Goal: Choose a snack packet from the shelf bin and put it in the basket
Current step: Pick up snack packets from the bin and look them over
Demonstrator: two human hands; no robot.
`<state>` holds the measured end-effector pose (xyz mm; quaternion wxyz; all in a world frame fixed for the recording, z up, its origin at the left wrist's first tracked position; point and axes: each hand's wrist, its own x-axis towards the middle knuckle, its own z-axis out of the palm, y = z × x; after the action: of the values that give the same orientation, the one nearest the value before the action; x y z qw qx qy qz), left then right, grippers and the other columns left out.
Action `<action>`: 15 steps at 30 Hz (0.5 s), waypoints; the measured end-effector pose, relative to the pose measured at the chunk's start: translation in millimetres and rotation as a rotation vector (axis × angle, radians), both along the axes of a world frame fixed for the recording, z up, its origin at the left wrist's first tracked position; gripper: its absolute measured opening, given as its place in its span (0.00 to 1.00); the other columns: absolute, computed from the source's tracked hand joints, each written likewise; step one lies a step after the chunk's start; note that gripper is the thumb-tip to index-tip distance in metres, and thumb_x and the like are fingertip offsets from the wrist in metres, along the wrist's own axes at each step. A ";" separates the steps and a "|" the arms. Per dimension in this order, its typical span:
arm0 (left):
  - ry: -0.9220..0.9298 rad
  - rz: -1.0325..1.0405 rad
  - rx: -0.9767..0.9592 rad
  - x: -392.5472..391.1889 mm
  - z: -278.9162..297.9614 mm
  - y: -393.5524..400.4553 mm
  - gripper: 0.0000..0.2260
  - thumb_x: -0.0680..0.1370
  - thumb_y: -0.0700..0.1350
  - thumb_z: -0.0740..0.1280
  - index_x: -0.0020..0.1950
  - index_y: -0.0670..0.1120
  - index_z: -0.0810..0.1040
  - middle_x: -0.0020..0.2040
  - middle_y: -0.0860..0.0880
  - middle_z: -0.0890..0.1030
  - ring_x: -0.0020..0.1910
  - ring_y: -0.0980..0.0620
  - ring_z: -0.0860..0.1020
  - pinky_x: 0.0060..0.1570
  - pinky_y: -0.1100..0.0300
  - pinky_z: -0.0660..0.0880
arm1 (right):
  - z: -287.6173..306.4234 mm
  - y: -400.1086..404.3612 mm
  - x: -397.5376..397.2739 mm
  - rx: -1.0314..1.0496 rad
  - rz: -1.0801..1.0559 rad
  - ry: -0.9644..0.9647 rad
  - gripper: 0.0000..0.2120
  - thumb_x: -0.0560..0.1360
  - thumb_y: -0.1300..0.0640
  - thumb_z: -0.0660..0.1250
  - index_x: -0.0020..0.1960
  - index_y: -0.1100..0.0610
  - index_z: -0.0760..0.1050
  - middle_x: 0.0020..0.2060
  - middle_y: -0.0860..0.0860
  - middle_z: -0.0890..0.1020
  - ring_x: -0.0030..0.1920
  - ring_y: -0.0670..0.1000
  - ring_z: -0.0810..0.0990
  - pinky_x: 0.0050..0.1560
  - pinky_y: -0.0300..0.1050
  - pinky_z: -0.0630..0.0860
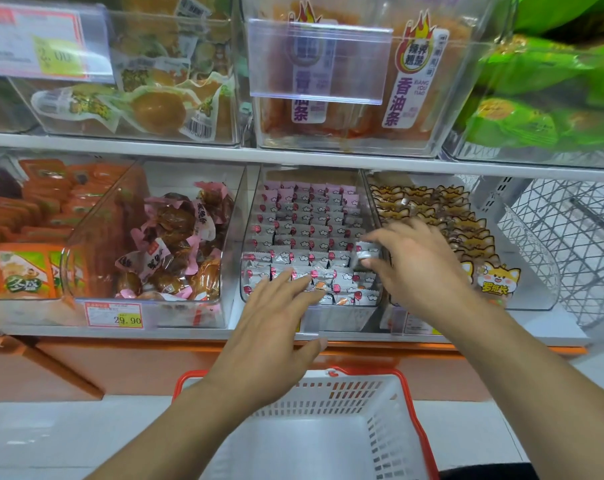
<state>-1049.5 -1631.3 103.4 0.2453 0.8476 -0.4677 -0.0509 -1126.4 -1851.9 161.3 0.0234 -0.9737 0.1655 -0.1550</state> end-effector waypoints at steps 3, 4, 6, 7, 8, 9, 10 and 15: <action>-0.005 -0.021 0.005 -1.3 -1.7 -0.9 0.28 0.79 0.60 0.67 0.77 0.62 0.63 0.81 0.61 0.56 0.79 0.63 0.43 0.69 0.67 0.28 | -6.8 1.9 9.0 -0.176 -0.002 0.191 0.16 0.81 0.49 0.62 0.68 0.45 0.76 0.65 0.45 0.77 0.67 0.55 0.67 0.65 0.54 0.60; -0.006 -0.022 -0.005 -1.5 -1.9 -1.3 0.27 0.79 0.59 0.68 0.76 0.62 0.65 0.80 0.61 0.57 0.79 0.63 0.44 0.71 0.66 0.29 | -10.0 3.4 11.0 -0.202 -0.006 0.224 0.17 0.80 0.50 0.61 0.67 0.45 0.76 0.65 0.45 0.77 0.67 0.55 0.66 0.65 0.54 0.58; 0.001 -0.016 -0.031 -1.2 -1.0 -1.8 0.24 0.79 0.59 0.68 0.74 0.61 0.70 0.79 0.60 0.60 0.78 0.62 0.47 0.71 0.66 0.33 | -15.7 6.8 15.0 -0.240 -0.036 0.258 0.17 0.78 0.52 0.62 0.65 0.45 0.78 0.66 0.45 0.77 0.69 0.57 0.63 0.67 0.54 0.55; 0.005 -0.012 -0.040 -1.1 0.1 -1.6 0.22 0.79 0.59 0.69 0.73 0.60 0.71 0.79 0.60 0.61 0.78 0.61 0.49 0.70 0.68 0.33 | -17.8 8.7 17.1 -0.256 -0.052 0.280 0.17 0.77 0.52 0.62 0.64 0.45 0.79 0.67 0.45 0.76 0.71 0.57 0.62 0.69 0.56 0.53; 0.008 -0.010 -0.044 -1.2 1.2 -1.5 0.21 0.79 0.59 0.69 0.72 0.60 0.72 0.78 0.60 0.62 0.78 0.61 0.50 0.69 0.69 0.33 | -18.9 10.2 20.0 -0.271 -0.066 0.295 0.17 0.76 0.52 0.63 0.63 0.45 0.80 0.68 0.46 0.76 0.73 0.58 0.61 0.72 0.58 0.50; 0.008 -0.009 -0.047 -1.1 2.1 -0.9 0.21 0.79 0.58 0.69 0.71 0.60 0.73 0.78 0.60 0.63 0.78 0.60 0.51 0.69 0.69 0.33 | -19.3 11.3 23.2 -0.277 -0.084 0.289 0.16 0.76 0.51 0.64 0.62 0.46 0.81 0.68 0.47 0.76 0.74 0.58 0.61 0.74 0.59 0.48; 0.007 -0.010 -0.050 -1.1 2.7 -0.5 0.20 0.79 0.58 0.69 0.70 0.60 0.74 0.78 0.60 0.63 0.78 0.60 0.52 0.71 0.67 0.35 | -18.8 11.4 26.1 -0.271 -0.102 0.261 0.16 0.76 0.51 0.65 0.62 0.45 0.81 0.68 0.48 0.76 0.74 0.58 0.62 0.75 0.59 0.47; 0.015 -0.023 -0.068 -1.4 4.2 2.2 0.18 0.79 0.58 0.69 0.68 0.59 0.76 0.76 0.62 0.65 0.77 0.62 0.53 0.74 0.65 0.37 | -10.5 6.1 38.2 -0.245 -0.225 0.202 0.20 0.75 0.53 0.55 0.63 0.47 0.76 0.64 0.48 0.76 0.72 0.58 0.65 0.78 0.57 0.53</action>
<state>-1050.9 -1629.1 107.6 0.2766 0.8330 -0.4771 -0.0441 -1088.2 -1845.9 150.8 -0.1294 -0.9552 0.2547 -0.0769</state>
